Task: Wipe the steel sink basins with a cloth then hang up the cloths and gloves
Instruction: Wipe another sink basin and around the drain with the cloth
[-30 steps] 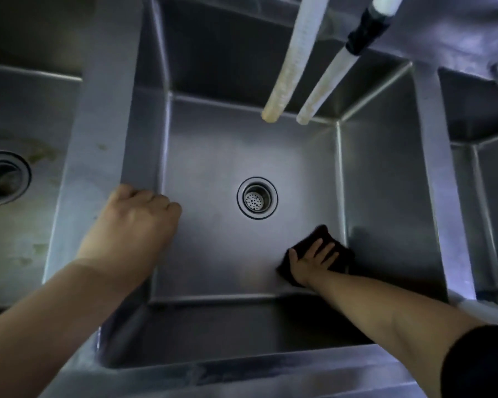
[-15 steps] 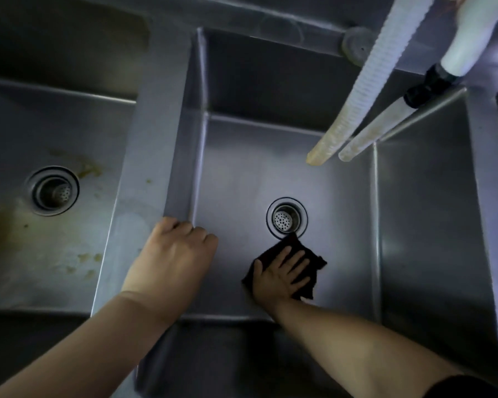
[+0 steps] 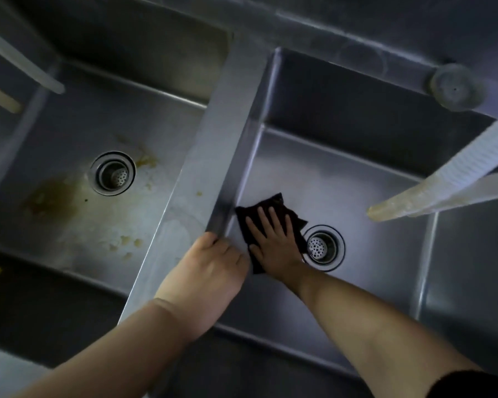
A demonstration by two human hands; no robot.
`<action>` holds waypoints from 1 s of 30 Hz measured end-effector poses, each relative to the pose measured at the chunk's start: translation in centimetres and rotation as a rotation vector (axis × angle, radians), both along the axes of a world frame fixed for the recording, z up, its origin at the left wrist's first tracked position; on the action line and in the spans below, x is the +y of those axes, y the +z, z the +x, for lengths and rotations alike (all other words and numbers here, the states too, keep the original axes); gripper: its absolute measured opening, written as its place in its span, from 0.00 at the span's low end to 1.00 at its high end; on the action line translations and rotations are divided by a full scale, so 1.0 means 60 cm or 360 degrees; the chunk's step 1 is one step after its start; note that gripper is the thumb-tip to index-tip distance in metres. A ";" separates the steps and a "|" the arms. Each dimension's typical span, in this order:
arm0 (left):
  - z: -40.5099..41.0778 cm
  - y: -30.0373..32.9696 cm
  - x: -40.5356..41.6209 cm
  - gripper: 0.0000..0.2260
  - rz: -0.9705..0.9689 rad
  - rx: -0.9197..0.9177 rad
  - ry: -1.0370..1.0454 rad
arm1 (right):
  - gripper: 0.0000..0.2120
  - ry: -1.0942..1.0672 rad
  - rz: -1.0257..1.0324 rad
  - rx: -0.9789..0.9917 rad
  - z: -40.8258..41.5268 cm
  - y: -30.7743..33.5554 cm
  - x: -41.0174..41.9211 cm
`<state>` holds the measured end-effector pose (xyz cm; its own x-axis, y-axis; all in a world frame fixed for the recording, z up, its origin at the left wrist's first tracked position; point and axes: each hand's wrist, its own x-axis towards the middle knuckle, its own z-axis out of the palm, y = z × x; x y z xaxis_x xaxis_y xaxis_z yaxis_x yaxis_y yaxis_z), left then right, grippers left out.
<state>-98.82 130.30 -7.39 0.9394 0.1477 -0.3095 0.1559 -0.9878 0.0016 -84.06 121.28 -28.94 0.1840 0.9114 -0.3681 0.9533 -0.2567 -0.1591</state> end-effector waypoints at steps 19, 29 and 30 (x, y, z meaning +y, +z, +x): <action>-0.007 0.007 0.000 0.08 0.0031 -0.0042 -0.0005 | 0.32 -0.0206 0.0121 0.0052 -0.081 0.046 -0.007; -0.053 0.041 0.001 0.09 -0.0242 -0.0477 -0.0094 | 0.11 -0.1242 -0.0146 0.0751 -0.165 0.240 -0.064; -0.065 0.049 0.005 0.09 -0.0260 -0.0528 -0.0119 | 0.13 -0.1358 -0.0057 0.0781 -0.176 0.264 -0.061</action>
<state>-102.72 130.63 -4.44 0.9988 0.0486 -0.0001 0.0476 -0.9789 0.1986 -94.59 117.61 -13.13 0.5944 0.5307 -0.6042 0.2761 -0.8403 -0.4665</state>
